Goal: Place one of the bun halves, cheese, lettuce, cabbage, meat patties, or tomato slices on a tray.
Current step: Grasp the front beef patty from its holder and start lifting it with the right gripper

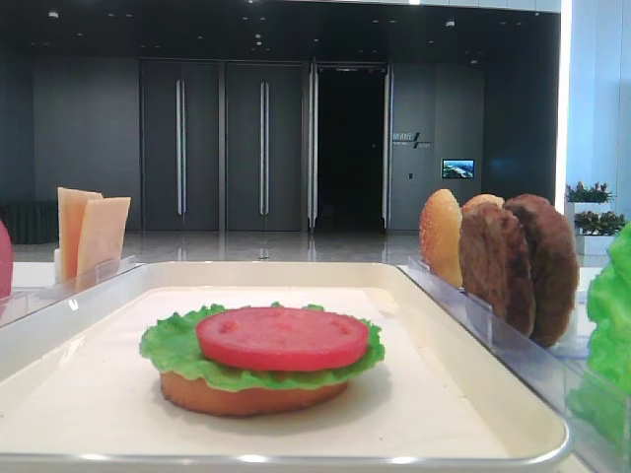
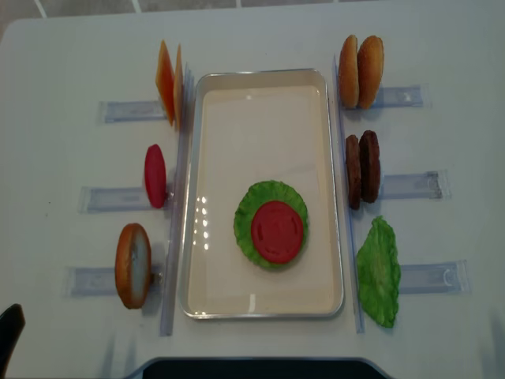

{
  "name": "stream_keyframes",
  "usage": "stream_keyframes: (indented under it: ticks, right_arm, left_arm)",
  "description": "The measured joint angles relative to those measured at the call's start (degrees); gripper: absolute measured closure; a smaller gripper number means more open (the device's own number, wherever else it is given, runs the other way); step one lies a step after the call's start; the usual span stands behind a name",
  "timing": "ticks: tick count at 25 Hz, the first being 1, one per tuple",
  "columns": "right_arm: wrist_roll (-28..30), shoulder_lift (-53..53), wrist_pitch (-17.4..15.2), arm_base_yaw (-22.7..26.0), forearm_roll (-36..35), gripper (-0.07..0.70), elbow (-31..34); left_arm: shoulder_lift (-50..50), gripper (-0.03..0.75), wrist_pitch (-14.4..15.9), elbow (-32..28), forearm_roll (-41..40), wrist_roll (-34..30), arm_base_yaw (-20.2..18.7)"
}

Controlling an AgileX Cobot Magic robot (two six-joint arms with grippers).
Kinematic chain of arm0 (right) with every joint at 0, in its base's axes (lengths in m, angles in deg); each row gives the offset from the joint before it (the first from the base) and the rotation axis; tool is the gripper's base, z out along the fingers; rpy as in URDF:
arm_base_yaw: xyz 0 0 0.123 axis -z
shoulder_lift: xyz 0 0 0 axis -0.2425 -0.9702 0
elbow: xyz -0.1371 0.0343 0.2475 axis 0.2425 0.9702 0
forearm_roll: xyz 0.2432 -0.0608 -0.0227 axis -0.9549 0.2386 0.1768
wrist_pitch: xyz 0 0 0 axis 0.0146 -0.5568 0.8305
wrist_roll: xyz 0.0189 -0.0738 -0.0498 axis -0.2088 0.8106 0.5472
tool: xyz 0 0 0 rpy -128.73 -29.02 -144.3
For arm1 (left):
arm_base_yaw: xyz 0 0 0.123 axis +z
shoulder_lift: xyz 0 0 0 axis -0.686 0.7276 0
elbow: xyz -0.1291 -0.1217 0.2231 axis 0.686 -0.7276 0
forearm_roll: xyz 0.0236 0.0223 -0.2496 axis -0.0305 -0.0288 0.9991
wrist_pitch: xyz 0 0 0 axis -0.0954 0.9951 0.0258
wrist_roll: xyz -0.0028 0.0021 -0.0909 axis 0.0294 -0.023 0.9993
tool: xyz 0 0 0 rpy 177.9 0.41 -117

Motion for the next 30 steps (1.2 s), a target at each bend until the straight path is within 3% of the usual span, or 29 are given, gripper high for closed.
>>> stream_keyframes:
  ticks: [7, 15, 23, 30]
  right_arm:
    - [1.3, -16.6, 0.0, 0.0, -4.8, 0.092, -2.2]
    - [2.6, -35.6, -0.3, 0.0, -4.9, 0.092, -12.3]
    - [3.3, -47.1, -1.8, -3.5, -0.9, 0.092, -23.3]
    - [1.4, -54.9, -1.9, -5.1, -0.1, 0.092, -28.5]
  left_arm:
    - [0.0, 0.451, 0.0, 0.0, 0.0, 0.0, 0.0]
    - [0.0, 0.467, 0.0, 0.0, 0.0, 0.0, 0.0]
    - [0.0, 0.512, 0.0, 0.0, 0.0, 0.0, 0.0]
    - [0.0, 0.558, 0.0, 0.0, 0.0, 0.0, 0.0]
